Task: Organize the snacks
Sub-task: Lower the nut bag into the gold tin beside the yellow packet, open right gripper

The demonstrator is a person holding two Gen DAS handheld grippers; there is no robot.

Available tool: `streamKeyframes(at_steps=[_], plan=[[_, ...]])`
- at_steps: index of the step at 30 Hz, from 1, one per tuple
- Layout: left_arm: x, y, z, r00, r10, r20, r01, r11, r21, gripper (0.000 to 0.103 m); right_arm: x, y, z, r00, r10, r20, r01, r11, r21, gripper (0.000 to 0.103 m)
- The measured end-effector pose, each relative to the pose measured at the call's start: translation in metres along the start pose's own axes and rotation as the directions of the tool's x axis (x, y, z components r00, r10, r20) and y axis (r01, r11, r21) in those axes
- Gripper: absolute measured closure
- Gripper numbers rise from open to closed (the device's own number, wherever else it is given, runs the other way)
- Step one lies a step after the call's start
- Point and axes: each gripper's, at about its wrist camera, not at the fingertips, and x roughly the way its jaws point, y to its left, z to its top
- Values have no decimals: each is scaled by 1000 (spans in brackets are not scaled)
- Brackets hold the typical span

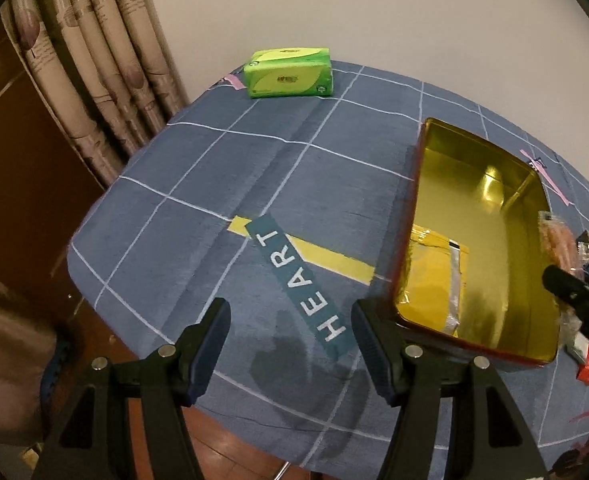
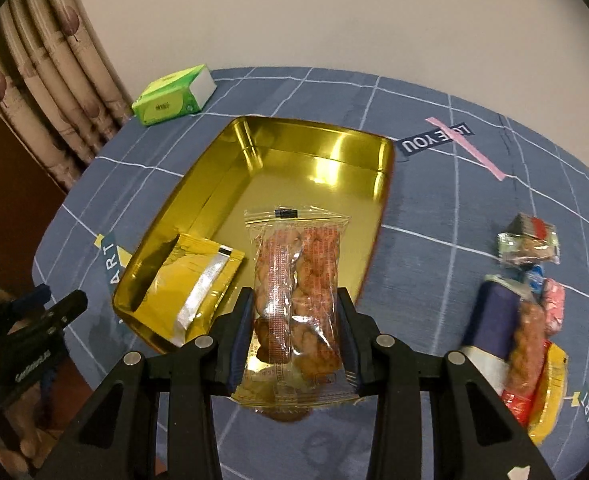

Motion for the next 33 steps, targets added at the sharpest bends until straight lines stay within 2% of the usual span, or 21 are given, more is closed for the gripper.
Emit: streamKeyframes(at_steps=[12,33], plan=[[1,11,4,1000,20,13,-19,999,-50,39,36,18,2,997,-66,-40,66,998,-8,67],[0,16,4,1000,-8,18,9,996,-86,39,61,25,6,993,-86,-76,84,996,-31,66]])
